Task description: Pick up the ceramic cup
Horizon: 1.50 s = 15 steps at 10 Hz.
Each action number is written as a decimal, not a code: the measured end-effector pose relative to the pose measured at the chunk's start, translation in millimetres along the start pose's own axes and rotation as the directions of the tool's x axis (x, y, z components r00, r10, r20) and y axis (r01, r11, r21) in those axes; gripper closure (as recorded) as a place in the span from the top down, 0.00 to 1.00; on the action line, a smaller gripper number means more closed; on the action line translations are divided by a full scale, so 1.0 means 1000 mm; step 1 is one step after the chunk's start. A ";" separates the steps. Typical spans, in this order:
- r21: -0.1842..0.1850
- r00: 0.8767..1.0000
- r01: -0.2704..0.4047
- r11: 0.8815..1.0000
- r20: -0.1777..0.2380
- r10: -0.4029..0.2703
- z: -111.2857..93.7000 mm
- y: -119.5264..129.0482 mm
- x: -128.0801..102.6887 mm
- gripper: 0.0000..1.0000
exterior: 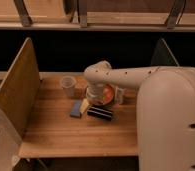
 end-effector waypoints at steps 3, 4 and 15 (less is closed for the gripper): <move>0.151 0.967 0.214 0.965 0.106 -0.231 -0.053 0.022 -0.054 0.80; 0.189 0.944 0.282 0.941 0.123 -0.307 -0.068 0.034 -0.073 0.80; 0.334 0.887 0.323 0.886 0.219 -0.406 -0.086 -0.009 -0.138 0.80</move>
